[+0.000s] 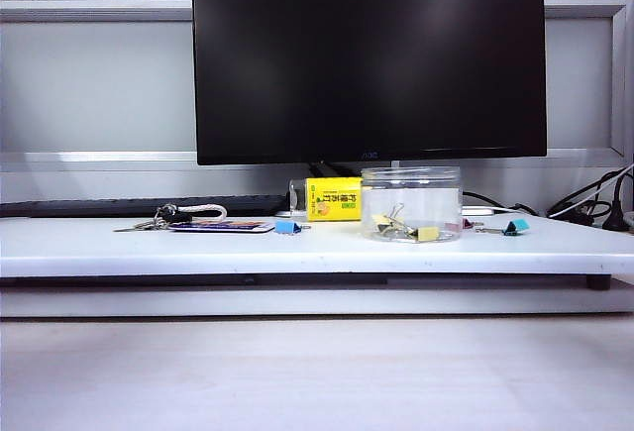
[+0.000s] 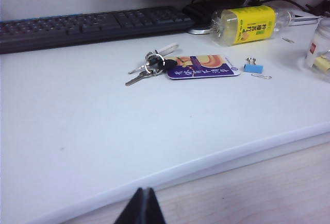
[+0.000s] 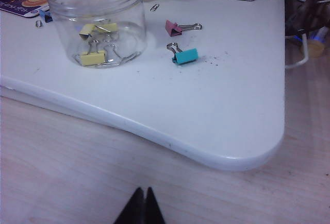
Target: Take the clips out of the round transparent plastic box and place them on the table.
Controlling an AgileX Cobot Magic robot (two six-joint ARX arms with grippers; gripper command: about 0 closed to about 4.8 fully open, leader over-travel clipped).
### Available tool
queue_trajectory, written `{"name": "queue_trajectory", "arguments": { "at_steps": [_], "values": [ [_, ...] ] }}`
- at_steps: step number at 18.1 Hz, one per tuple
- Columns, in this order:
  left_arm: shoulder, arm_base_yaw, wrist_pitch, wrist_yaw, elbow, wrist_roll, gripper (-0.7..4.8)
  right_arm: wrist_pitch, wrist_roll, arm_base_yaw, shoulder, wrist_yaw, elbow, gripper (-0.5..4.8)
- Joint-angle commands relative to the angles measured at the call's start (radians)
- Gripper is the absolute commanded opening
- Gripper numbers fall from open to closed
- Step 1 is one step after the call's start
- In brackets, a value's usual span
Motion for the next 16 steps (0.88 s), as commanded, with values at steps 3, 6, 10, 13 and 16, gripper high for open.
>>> {"name": "queue_trajectory", "arguments": {
  "at_steps": [3,6,10,13,16],
  "values": [
    [-0.003,0.001,-0.016,0.009,-0.002,-0.004,-0.06,0.004,0.001,0.001,-0.002,-0.002,0.0,-0.01],
    [-0.003,0.001,-0.015,0.009,-0.002,-0.082,-0.06,0.004,0.03,0.001,-0.002,-0.01,0.0,-0.01],
    [-0.003,0.001,-0.015,0.018,-0.002,-0.48,-0.06,0.027,0.459,0.001,-0.002,-0.08,0.0,-0.01],
    [-0.003,0.0,-0.014,0.037,-0.002,-0.651,-0.05,0.169,0.742,0.001,-0.002,-0.203,0.0,0.19],
    [-0.003,-0.002,0.023,0.163,-0.002,-0.693,-0.05,0.17,0.722,0.018,-0.002,-0.247,0.096,0.35]
  ]
}}
